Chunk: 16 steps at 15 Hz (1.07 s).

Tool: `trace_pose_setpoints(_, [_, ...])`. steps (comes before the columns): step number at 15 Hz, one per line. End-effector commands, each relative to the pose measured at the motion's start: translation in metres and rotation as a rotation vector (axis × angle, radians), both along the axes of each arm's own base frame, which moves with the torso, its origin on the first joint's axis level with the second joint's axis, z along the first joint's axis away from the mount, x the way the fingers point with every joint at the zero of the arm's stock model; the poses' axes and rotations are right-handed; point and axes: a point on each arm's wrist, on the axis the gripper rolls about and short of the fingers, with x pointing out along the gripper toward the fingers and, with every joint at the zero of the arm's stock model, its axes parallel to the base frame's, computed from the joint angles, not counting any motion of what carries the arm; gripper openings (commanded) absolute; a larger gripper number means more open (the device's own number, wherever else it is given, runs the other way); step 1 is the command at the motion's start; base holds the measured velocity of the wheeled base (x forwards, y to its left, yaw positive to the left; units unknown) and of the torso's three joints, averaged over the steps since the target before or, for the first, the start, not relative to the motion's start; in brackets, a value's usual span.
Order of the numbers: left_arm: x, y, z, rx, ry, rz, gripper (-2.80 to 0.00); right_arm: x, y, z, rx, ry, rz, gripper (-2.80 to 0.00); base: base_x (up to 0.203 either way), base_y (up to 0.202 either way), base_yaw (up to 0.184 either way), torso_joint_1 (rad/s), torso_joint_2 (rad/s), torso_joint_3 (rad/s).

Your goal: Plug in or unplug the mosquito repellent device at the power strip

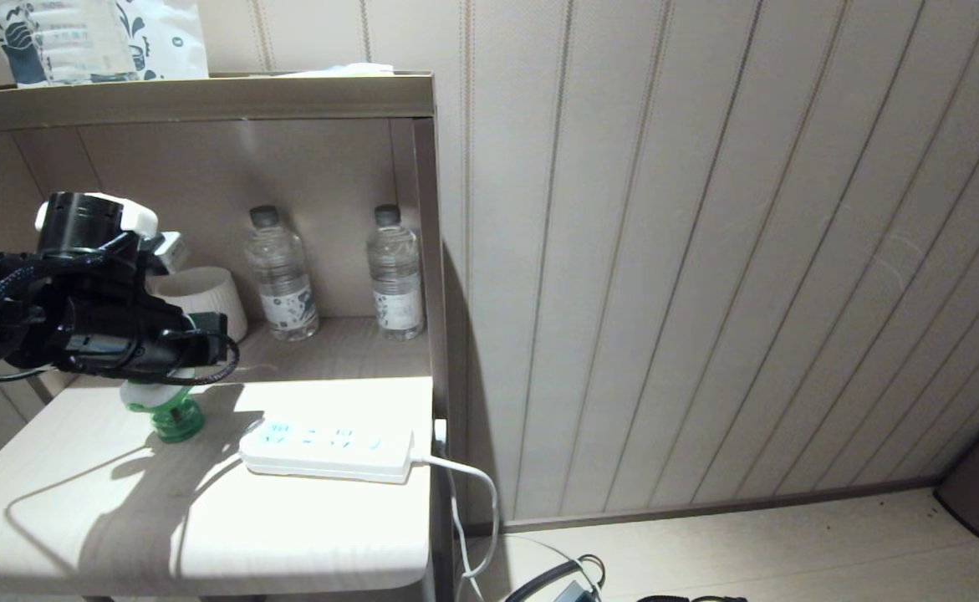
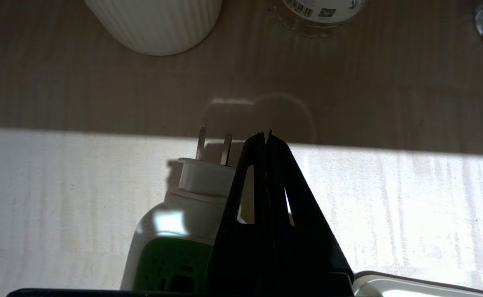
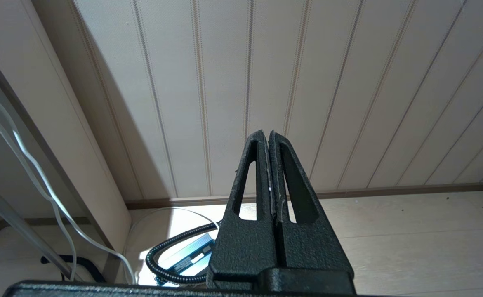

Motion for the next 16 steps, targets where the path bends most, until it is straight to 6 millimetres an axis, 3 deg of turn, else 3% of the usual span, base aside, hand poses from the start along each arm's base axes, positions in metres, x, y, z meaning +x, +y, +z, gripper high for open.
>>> trace_pose_setpoints(1, [0.001,0.005,0.000,-0.001,-0.002,0.017,-2.80,0.000,0.000,0.000,0.000,0.000,0.000,-2.80,0.000,0.000,0.000,0.000,0.00,0.000])
trace_pose_setpoints(7, [0.000,0.002,0.007,-0.010,-0.026,0.000,-2.80,0.000,0.000,0.000,0.000,0.000,0.000,-2.80,0.000,0.000,0.000,0.000,0.00,0.000])
trace_pose_setpoints(11, [-0.014,-0.008,0.032,-0.022,-0.113,-0.033,-2.80,0.000,0.000,0.000,0.000,0.000,0.000,-2.80,0.000,0.000,0.000,0.000,0.00,0.000])
trace_pose_setpoints(13, [-0.042,-0.004,0.051,-0.030,-0.179,-0.040,-2.80,0.000,0.000,0.000,0.000,0.000,0.000,-2.80,0.000,0.000,0.000,0.000,0.00,0.000])
trace_pose_setpoints(16, [-0.106,0.005,0.059,-0.006,-0.263,-0.062,-2.80,0.000,0.000,0.000,0.000,0.000,0.000,-2.80,0.000,0.000,0.000,0.000,0.00,0.000])
